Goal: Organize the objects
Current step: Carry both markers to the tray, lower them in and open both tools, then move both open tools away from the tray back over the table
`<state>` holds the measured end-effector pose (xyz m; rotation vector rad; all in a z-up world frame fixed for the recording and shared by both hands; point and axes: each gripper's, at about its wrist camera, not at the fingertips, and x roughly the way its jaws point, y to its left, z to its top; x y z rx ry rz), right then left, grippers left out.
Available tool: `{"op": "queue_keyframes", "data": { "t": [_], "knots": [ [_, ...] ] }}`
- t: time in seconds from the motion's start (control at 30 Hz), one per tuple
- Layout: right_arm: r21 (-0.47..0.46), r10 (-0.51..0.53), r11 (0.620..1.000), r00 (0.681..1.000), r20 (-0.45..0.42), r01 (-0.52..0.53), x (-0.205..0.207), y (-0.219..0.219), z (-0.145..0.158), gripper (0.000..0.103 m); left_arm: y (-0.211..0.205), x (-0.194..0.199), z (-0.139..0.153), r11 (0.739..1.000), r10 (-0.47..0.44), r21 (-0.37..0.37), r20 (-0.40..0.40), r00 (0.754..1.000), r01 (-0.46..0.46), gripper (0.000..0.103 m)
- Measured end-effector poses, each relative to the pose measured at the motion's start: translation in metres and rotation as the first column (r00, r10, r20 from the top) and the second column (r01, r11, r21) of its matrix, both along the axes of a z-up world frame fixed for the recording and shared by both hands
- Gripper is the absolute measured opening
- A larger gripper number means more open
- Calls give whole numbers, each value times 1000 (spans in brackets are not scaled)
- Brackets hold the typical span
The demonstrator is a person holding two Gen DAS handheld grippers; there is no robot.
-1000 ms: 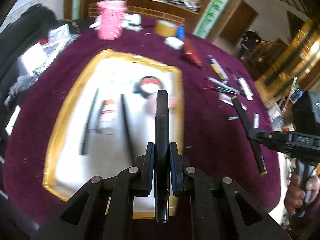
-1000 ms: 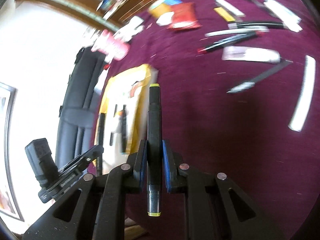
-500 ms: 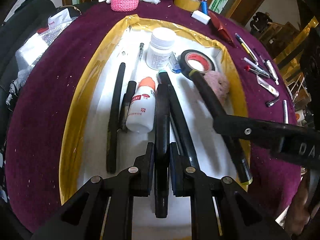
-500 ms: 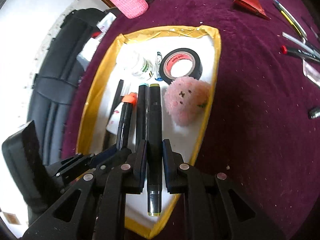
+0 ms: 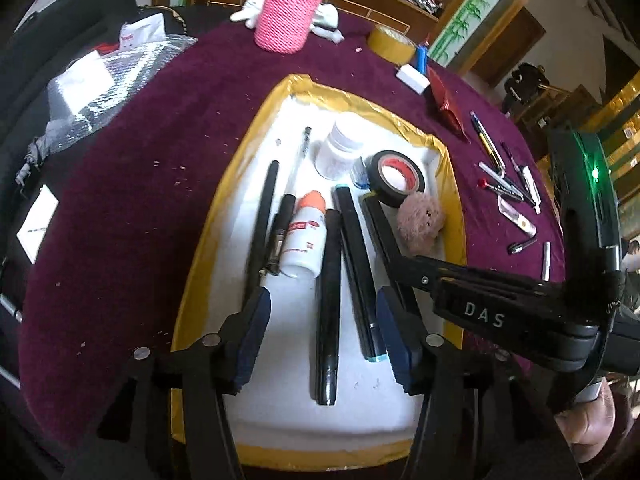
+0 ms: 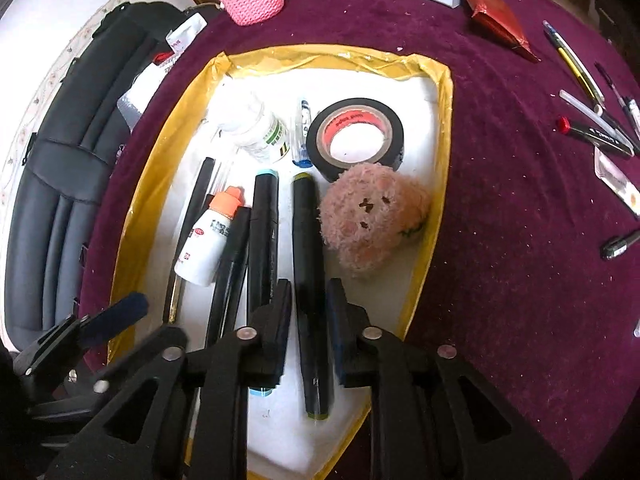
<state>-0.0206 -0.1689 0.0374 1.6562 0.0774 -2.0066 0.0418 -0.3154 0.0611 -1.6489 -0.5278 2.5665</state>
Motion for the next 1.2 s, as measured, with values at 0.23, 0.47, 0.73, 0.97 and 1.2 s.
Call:
{"op": "queue_keyframes", "data": {
  "t": [0.23,0.47,0.73,0.97,1.2],
  "knots": [
    [-81,-77,994,996,-50,73,10,30,23,33,4,7,18,999,18,-36,-27,999,-19,49],
    [-90,-187,981,958,-217,171,25,71,55,44,54,9,44,982,-84,-173,-71,994,71,50],
    [-108,-256,965,942,-217,238,27,128,56,44,129,21,76,901,-213,-407,-105,971,153,50],
    [-162,-315,944,928,-197,286,21,180,59,44,190,35,95,789,-278,-594,-119,953,156,56],
    [-163,-321,942,928,-188,293,13,218,59,44,232,39,100,747,-293,-645,-104,950,160,58]
  ]
}}
